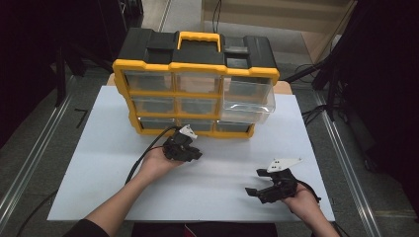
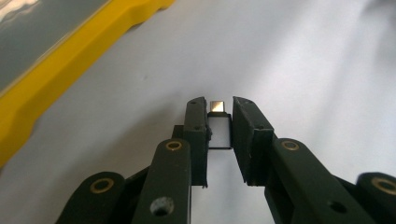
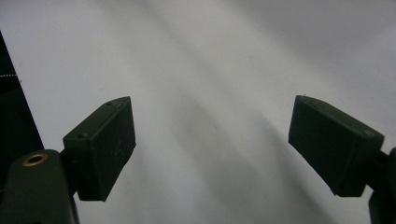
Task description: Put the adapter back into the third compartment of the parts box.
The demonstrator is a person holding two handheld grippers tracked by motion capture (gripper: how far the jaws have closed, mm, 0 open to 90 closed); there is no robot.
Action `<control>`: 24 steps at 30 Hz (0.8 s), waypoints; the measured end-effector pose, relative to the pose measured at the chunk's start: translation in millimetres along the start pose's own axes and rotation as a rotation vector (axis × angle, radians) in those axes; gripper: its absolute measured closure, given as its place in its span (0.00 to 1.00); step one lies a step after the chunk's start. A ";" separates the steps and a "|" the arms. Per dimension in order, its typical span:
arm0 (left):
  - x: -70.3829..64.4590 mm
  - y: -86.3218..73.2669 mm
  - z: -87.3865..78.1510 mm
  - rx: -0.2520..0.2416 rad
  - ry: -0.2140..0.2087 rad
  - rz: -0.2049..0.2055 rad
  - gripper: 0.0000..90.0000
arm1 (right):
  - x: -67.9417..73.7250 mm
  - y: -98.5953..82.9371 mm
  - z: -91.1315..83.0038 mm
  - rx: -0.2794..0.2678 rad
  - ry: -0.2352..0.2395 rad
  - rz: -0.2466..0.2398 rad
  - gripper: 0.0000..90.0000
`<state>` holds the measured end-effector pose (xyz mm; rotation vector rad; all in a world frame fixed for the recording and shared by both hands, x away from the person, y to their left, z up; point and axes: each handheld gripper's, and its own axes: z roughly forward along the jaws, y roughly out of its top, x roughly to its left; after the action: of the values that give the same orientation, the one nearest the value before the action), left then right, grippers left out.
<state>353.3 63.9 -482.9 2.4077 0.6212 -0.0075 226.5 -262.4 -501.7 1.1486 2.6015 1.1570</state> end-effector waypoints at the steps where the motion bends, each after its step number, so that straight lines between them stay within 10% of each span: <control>1: -0.4 0.7 -1.0 0.003 -0.007 0.003 0.86 | 0.0 0.0 0.0 0.001 0.000 0.000 0.14; 24: -14.1 9.0 -28.4 0.031 -0.159 0.065 0.86 | 0.0 0.0 -0.7 -0.005 0.006 0.002 0.14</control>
<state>340.5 68.5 -452.9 2.4275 0.4726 -0.1806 226.3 -262.9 -501.1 1.1489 2.6003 1.1688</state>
